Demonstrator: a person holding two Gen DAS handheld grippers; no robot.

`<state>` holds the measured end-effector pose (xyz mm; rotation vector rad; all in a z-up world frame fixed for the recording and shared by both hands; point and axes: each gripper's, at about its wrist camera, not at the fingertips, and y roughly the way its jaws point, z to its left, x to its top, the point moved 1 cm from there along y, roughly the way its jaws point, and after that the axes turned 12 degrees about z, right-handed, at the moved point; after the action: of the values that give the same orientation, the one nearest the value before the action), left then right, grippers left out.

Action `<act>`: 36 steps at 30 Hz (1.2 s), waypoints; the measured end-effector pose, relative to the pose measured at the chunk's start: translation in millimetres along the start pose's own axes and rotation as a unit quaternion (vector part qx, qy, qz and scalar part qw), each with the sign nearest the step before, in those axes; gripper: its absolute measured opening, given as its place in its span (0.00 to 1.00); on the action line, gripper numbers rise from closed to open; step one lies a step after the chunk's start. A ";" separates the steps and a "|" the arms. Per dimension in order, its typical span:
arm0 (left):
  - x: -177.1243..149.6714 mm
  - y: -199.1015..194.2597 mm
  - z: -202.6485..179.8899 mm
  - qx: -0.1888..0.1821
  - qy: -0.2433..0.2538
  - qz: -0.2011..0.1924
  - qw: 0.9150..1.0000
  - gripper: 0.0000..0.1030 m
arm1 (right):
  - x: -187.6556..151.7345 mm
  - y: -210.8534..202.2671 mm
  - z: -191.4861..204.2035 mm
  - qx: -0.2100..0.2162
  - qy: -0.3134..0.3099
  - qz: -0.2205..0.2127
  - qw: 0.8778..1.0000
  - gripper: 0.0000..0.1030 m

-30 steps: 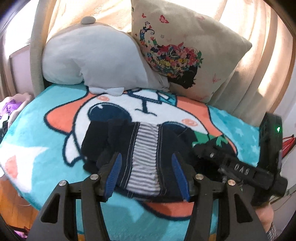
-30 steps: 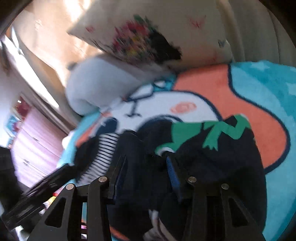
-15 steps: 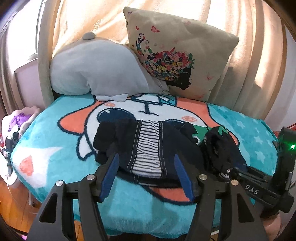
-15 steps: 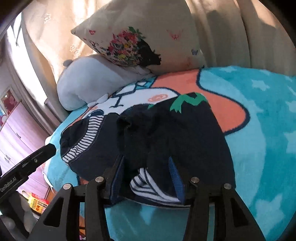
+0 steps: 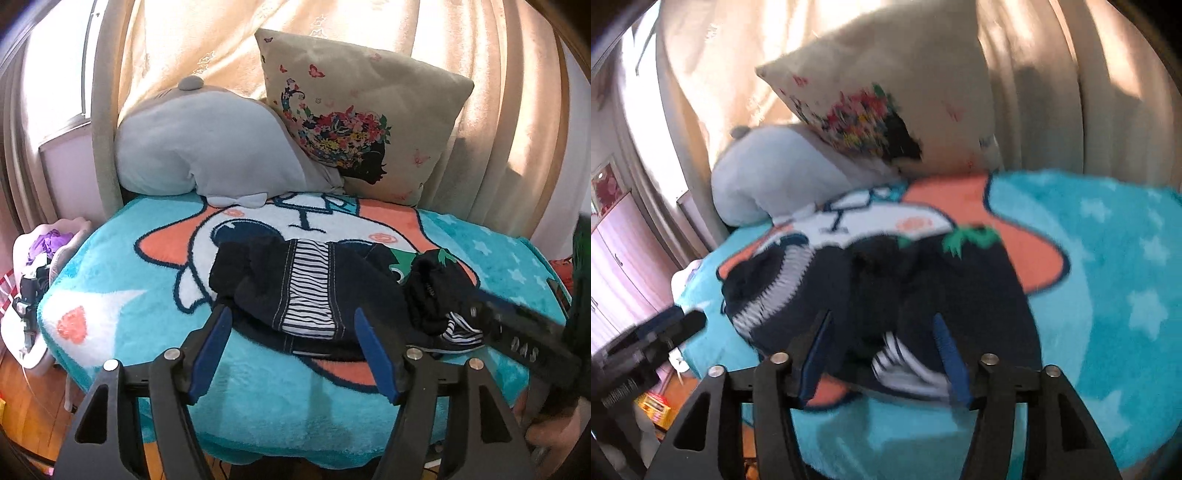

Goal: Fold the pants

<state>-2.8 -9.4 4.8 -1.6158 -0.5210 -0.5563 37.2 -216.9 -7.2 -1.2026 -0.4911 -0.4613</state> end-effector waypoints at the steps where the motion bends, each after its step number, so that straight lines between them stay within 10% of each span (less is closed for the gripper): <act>1: -0.2 0.8 2.0 -0.001 -0.003 0.001 1.000 0.66 | 6.3 3.4 2.0 -0.001 -0.002 0.002 1.000 0.63; 6: 0.1 4.2 13.3 -0.002 -0.014 0.007 1.000 0.66 | 16.3 60.0 -6.3 -0.010 0.012 0.085 0.996 0.64; 14: 3.2 22.7 73.2 -0.007 -0.095 0.030 0.995 0.67 | 22.9 25.9 21.7 0.001 -0.017 0.049 0.999 0.70; 19: -3.7 36.1 123.8 -0.013 -0.166 0.052 0.985 0.67 | 27.7 67.6 26.9 -0.016 -0.029 0.116 0.993 0.79; 27: -9.6 44.7 161.8 -0.026 -0.214 0.049 0.975 0.67 | 41.9 16.4 59.0 -0.067 -0.069 0.061 0.993 0.80; 36: -13.6 43.3 163.1 -0.036 -0.211 0.046 0.976 0.67 | 82.9 78.9 152.4 0.031 -0.153 0.168 0.973 0.80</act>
<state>22.9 147.7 -52.9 -1.8278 -0.7418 -0.1599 132.5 -54.9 24.3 -1.2723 -0.5470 0.0317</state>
